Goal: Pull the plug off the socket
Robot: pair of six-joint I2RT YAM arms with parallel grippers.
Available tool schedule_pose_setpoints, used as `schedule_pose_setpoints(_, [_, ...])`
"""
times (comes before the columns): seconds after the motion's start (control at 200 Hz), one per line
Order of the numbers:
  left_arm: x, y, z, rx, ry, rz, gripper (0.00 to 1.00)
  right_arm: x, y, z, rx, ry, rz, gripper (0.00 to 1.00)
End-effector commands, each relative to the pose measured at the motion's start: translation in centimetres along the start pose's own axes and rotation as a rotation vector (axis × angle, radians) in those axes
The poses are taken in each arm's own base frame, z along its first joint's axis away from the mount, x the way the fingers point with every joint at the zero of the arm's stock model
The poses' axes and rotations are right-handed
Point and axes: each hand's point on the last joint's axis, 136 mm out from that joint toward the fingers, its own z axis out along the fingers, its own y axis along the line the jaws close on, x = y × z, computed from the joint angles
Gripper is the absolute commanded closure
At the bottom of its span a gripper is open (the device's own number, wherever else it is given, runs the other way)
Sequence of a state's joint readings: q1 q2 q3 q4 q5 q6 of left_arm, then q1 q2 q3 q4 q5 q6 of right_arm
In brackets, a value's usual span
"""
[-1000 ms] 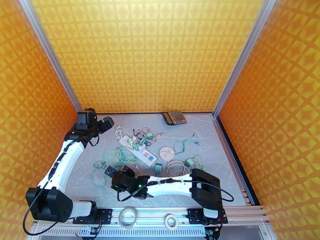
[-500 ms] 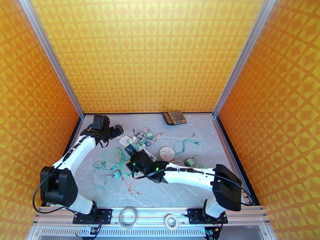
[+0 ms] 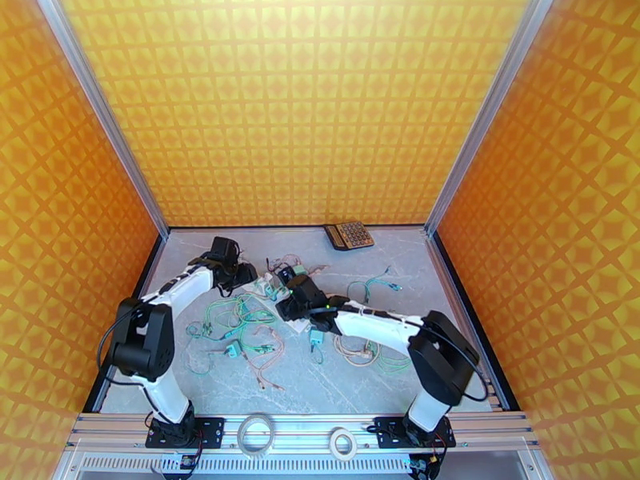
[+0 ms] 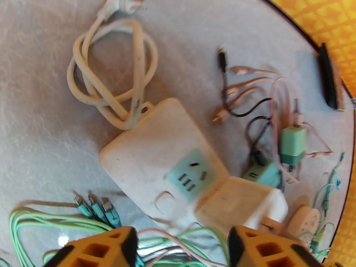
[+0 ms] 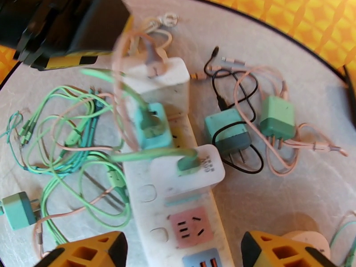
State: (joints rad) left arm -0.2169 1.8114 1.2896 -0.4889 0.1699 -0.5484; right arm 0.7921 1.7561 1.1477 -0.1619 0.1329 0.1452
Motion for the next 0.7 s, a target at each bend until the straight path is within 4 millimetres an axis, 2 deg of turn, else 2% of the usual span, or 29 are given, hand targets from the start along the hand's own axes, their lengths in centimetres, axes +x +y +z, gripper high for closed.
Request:
schedule_pose_setpoints(0.0, [-1.7,-0.9,0.3,0.021,-0.042,0.015,0.51,-0.7,0.7,0.8,-0.091,0.009,0.009,0.29])
schedule_pose_setpoints(0.165, [-2.1,-1.2,1.8,0.025,-0.022,0.022,0.68,-0.9,0.3,2.2,-0.108,0.026,0.008,0.32])
schedule_pose_setpoints(0.23, [-2.2,-1.1,2.2,0.021,-0.014,0.020,0.71,-1.1,0.5,2.6,-0.119,0.032,-0.002,0.33])
schedule_pose_setpoints(0.29, [-2.3,-1.1,2.8,0.017,-0.004,0.020,0.81,-1.0,0.7,3.0,-0.131,0.044,-0.011,0.33])
schedule_pose_setpoints(0.34, [-2.2,-1.0,3.1,0.013,0.005,0.015,0.83,-1.2,0.7,3.2,-0.131,0.042,-0.015,0.33])
schedule_pose_setpoints(0.41, [-2.1,-0.8,3.6,0.004,0.017,0.007,0.97,-1.2,0.5,3.7,-0.112,0.048,-0.023,0.33])
schedule_pose_setpoints(0.695, [-0.5,0.5,5.1,-0.034,0.078,-0.027,0.96,-0.6,0.4,5.8,-0.098,0.098,-0.054,0.36])
